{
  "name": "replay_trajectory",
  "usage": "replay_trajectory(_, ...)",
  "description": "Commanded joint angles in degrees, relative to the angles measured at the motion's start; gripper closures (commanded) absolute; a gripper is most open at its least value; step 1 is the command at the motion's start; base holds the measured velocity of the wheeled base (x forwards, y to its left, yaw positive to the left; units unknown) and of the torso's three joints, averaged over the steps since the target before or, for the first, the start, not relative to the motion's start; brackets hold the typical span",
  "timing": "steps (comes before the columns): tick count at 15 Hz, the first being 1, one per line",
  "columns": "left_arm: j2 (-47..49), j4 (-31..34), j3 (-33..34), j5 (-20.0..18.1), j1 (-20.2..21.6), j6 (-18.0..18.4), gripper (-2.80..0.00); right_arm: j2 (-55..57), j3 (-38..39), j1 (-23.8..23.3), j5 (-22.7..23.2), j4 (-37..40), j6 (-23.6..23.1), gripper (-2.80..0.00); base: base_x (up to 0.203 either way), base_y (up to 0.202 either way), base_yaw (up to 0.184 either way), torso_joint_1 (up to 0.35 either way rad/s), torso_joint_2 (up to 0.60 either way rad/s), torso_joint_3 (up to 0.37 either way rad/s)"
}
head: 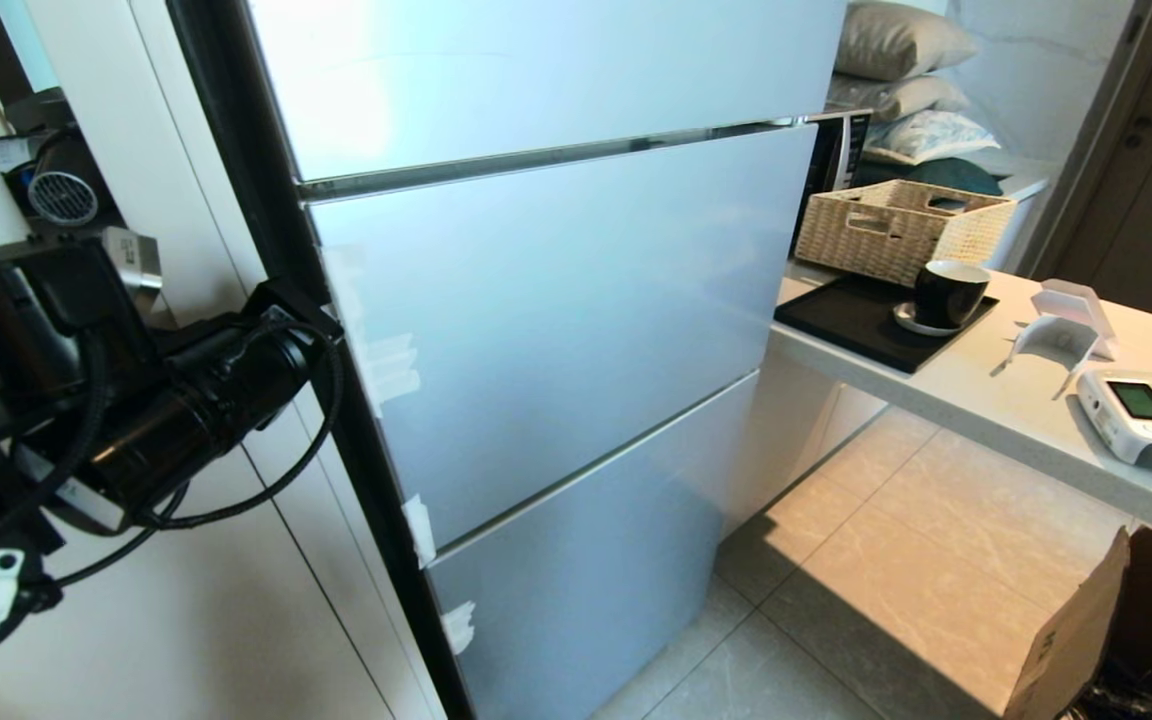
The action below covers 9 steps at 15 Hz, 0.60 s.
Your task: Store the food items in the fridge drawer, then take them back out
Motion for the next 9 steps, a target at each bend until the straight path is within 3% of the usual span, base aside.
replay_trajectory(1, -0.9, -0.1, 0.4, -0.4, -1.5, -0.3, 0.0, 0.1, 0.0, 0.0, 0.0, 0.0, 0.0, 0.0, 0.0, 0.0, 0.0, 0.0, 0.0, 0.0)
replay_trajectory(9, -5.6, 0.3, 4.5, -0.2, -6.1, -0.2, 0.0, 0.1, 0.0, 0.0, 0.0, 0.0, 0.0, 0.0, 0.0, 0.0, 0.0, 0.0, 0.0, 0.0)
